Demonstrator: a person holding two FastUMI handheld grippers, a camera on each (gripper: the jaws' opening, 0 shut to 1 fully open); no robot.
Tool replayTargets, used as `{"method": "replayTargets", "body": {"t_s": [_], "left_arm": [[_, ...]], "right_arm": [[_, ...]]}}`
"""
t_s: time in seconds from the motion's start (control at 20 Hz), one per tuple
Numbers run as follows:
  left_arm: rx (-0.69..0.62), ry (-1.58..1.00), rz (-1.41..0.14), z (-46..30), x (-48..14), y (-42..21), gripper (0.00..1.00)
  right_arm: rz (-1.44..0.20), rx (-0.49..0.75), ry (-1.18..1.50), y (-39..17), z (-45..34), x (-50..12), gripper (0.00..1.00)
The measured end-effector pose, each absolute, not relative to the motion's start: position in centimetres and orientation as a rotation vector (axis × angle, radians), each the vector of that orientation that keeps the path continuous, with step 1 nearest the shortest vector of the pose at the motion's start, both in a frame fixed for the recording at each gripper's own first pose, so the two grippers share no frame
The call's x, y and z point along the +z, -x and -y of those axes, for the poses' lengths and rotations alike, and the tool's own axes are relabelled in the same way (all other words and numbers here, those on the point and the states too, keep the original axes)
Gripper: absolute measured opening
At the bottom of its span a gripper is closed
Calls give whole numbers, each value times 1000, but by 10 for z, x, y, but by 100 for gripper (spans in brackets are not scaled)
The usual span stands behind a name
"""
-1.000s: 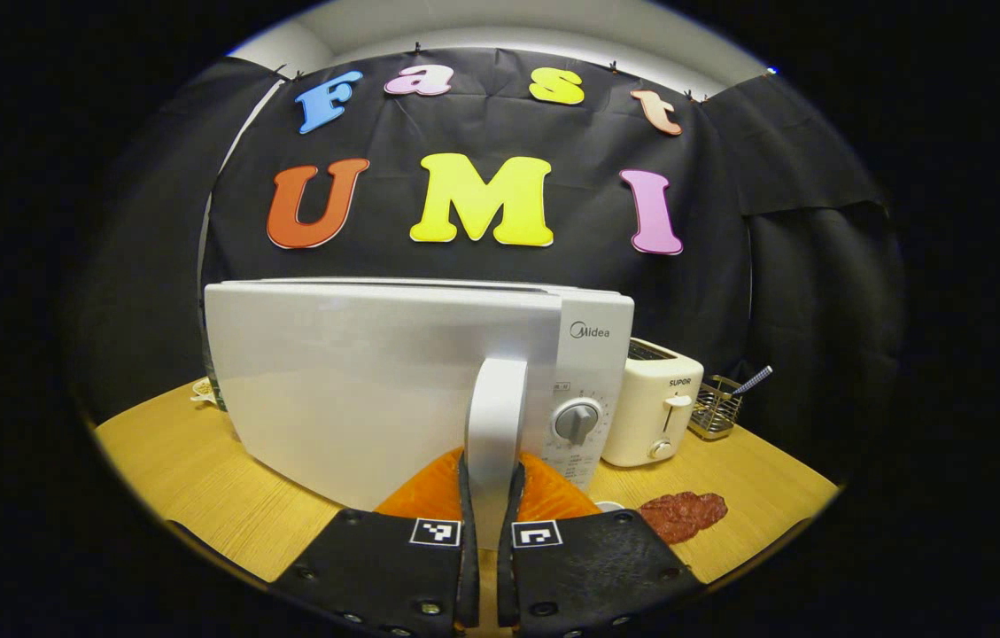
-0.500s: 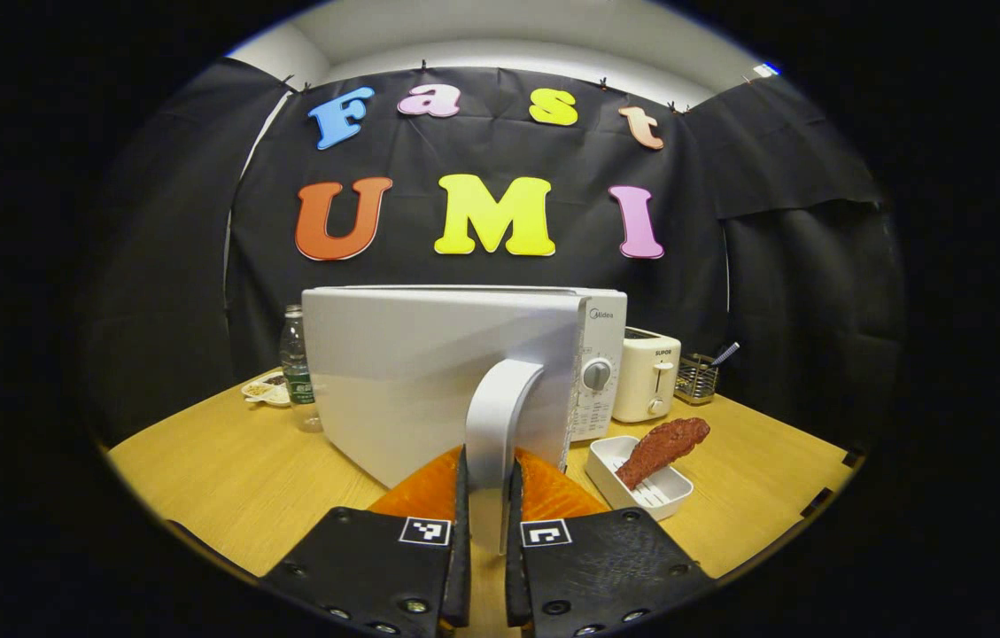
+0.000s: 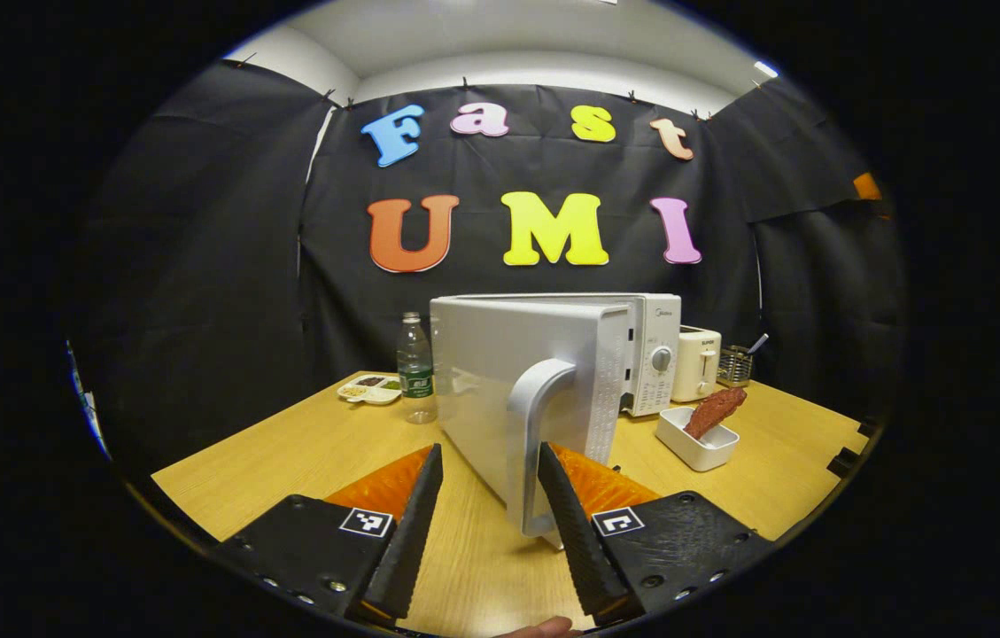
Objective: Open the microwave oven with the left hand, put the food in, and close the microwave oven.
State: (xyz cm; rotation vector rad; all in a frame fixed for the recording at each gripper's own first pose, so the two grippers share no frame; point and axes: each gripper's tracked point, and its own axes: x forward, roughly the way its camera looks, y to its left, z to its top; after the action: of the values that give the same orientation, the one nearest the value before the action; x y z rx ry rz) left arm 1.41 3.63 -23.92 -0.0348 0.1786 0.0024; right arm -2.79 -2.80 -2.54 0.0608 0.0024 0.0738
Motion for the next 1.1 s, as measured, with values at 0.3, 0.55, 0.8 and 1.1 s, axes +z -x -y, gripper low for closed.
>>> {"method": "replayTargets", "body": {"t_s": [0.3, 0.55, 0.8, 1.1], "left_arm": [[72, 48, -204, -79, -232, 36, 80], [22, 73, -173, -54, -199, 59, 94], [18, 40, -106, -36, -151, 59, 94], [17, 36, -68, -18, -94, 28, 94]], "right_arm": [[-79, 124, -40, 20, 1, -51, 100], [-109, 150, -3, 12, -16, -60, 100], [-141, 177, 16, -7, -24, -69, 100], [-238, 247, 2, -47, -38, -96, 100]]}}
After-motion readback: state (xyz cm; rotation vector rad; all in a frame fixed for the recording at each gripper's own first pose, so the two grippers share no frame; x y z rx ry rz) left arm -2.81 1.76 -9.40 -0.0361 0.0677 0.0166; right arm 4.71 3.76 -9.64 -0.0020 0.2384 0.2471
